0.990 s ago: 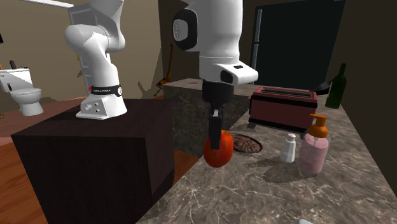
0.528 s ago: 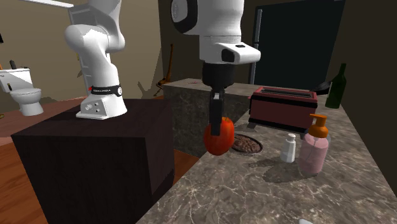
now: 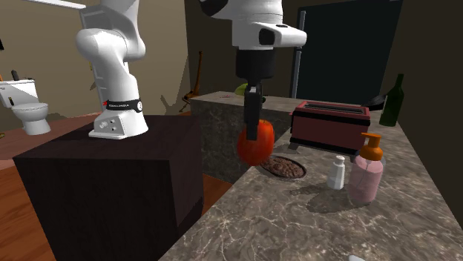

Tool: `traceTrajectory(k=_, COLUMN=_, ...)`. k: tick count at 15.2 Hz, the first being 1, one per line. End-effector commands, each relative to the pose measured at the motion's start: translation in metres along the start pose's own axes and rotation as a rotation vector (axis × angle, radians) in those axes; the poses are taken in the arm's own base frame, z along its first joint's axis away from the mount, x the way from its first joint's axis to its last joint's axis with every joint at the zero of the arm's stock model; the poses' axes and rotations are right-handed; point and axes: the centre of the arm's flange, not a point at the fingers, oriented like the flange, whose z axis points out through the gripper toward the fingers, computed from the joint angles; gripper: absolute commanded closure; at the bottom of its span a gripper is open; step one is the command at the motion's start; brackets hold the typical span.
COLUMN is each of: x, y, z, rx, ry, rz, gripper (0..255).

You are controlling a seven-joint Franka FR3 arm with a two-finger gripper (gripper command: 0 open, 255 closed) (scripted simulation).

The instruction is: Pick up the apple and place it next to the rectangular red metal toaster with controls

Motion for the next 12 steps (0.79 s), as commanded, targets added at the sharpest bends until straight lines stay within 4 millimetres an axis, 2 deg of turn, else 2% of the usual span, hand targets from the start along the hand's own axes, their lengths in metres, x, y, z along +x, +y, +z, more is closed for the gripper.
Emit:
traceTrajectory(k=1, x=0.000, y=-0.001, z=-0.011, rx=0.000, ry=0.000, rz=0.000, gripper=255)
traceTrajectory(k=12, x=0.000, y=-0.005, z=-0.069, rx=0.000, ry=0.000, rz=0.000, gripper=255)
